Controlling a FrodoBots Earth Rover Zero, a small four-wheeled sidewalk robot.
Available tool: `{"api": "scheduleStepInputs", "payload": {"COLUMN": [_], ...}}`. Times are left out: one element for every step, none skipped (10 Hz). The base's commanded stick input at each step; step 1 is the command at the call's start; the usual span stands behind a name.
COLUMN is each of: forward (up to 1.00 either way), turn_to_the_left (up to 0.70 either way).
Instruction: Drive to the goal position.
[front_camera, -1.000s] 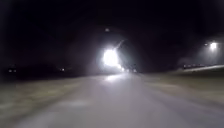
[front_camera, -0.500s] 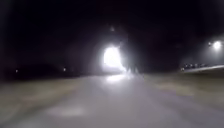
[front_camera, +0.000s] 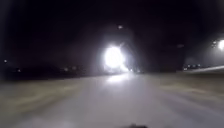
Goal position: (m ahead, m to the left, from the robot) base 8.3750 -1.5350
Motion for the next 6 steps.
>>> {"api": "scheduleStepInputs", "payload": {"forward": [1.0, 1.0, 1.0, 1.0, 1.0, 1.0], "turn_to_the_left": [0.0, 0.0, 0.0, 0.0, 0.0, 0.0]}}
